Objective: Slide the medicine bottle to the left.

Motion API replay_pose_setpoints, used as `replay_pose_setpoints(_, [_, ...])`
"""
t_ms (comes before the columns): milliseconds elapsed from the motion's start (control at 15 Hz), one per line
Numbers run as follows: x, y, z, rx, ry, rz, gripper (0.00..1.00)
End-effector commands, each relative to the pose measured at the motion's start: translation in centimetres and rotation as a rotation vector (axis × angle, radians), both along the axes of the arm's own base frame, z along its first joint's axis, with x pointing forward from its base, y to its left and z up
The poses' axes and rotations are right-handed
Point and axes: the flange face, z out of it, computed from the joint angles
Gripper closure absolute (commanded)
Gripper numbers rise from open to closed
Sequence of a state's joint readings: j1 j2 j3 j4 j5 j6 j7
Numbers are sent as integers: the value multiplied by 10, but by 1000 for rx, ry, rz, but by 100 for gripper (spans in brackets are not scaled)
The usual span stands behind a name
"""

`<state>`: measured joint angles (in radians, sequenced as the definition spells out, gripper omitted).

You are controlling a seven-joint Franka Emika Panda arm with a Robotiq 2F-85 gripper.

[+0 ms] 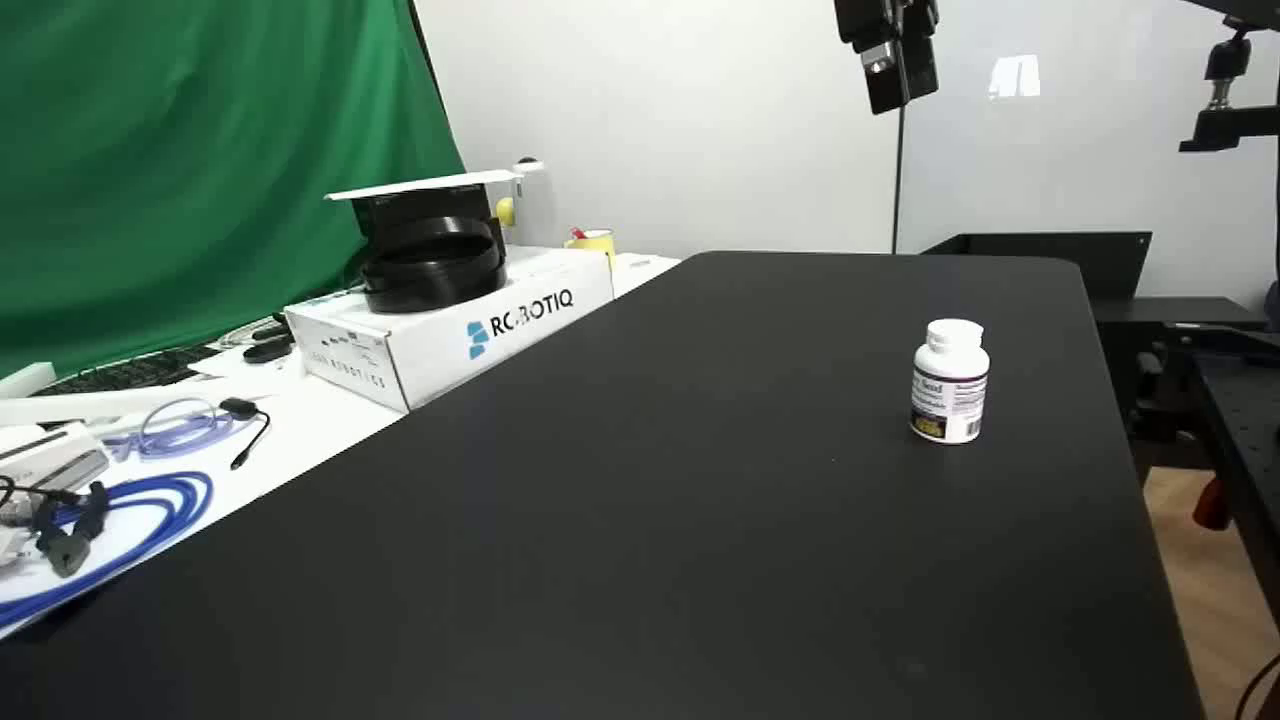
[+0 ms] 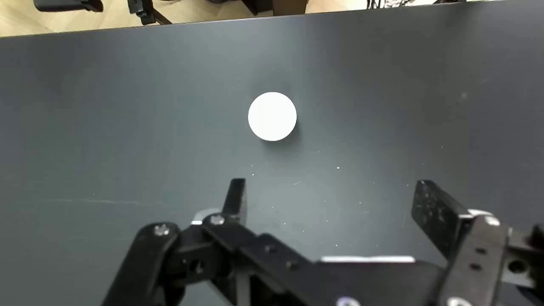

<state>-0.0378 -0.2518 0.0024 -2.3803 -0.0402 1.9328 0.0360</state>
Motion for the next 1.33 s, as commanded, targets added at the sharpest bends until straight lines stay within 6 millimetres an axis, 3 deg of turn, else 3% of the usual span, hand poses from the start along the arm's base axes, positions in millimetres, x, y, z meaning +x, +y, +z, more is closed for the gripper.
replay_pose_setpoints(0, [0,0,0,0,0,0,0])
replay_pose_setpoints(600, [0,-1,-1,-5,-8,-10,0])
replay_pose_setpoints(933, [-17,-12,-23,-10,-7,-48,0])
replay_pose_setpoints(1267, [-35,-25,-69,-2,-49,-34,0])
